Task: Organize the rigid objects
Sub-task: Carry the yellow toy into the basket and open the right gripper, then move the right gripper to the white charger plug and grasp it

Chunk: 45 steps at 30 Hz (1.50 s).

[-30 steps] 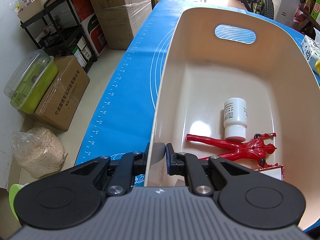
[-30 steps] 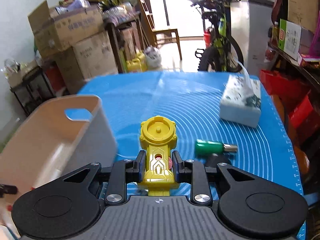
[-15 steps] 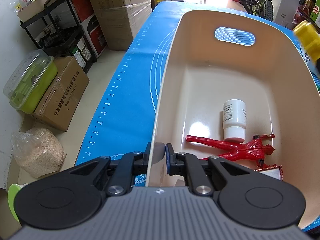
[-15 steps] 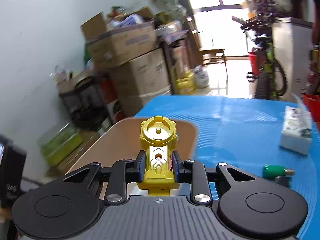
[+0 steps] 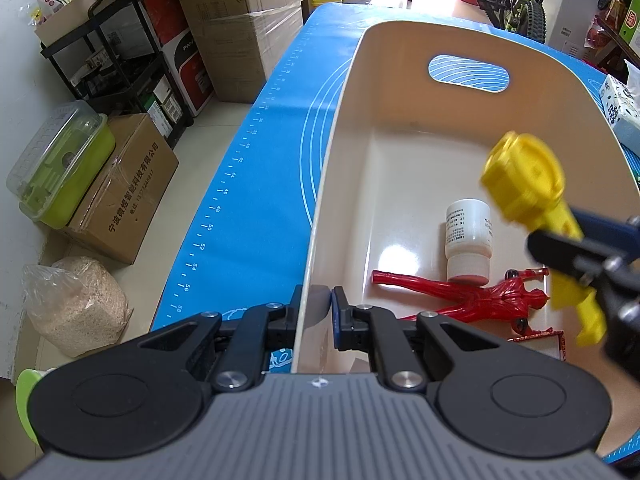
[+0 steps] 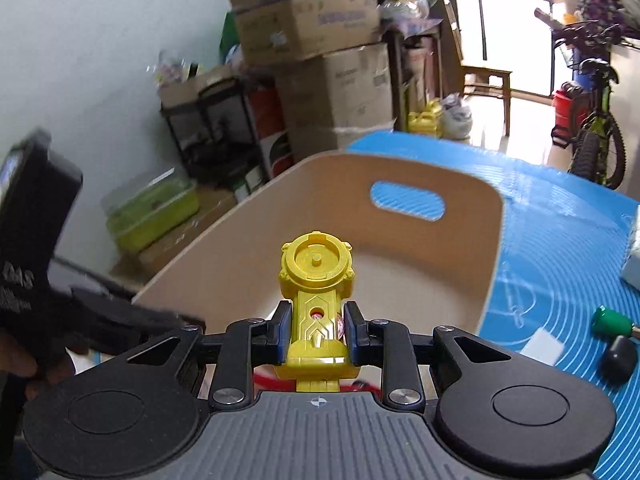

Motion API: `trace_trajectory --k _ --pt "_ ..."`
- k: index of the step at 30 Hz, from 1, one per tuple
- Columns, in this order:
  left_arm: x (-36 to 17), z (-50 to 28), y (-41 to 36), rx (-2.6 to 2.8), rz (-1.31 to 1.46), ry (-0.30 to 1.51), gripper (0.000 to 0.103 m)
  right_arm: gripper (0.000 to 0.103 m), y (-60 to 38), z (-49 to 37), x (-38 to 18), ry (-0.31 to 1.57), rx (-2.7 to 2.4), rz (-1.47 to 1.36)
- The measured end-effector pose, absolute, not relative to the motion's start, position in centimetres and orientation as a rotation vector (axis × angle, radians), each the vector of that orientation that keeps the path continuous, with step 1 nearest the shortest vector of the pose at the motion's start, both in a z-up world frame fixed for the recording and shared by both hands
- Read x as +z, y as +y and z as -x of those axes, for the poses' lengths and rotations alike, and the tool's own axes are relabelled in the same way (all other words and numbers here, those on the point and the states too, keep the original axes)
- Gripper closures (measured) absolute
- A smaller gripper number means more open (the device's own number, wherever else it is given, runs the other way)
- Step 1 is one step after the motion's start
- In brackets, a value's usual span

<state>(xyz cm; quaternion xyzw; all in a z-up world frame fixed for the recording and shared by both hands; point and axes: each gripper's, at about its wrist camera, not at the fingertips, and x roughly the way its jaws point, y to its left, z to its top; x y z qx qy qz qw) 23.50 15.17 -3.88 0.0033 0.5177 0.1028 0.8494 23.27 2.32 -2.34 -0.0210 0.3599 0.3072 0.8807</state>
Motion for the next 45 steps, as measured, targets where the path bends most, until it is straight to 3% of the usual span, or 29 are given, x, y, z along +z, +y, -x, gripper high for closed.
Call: trace_trajectory --k 11,16,19,29,45 --pt "-3.7 -23.7 15.1 0.216 -0.006 1.09 0.089 0.065 2.9 -22.9 -3.5 0.809 0.67 0.078" --pt "-3.7 -23.7 15.1 0.216 -0.007 1.09 0.089 0.045 1.4 -23.2 -1.7 0.771 0.657 0.018" --pt "-3.8 -23.7 15.2 0.217 -0.007 1.089 0.089 0.025 0.5 -23.5 -0.7 0.748 0.631 0.001" --pt "-3.8 -23.7 15.2 0.217 -0.008 1.089 0.088 0.01 -4.4 -25.4 1.5 0.661 0.493 -0.042" --pt "-3.8 -23.6 15.3 0.219 -0.01 1.09 0.088 0.01 -11.6 -30.9 -5.1 0.793 0.293 -0.109"
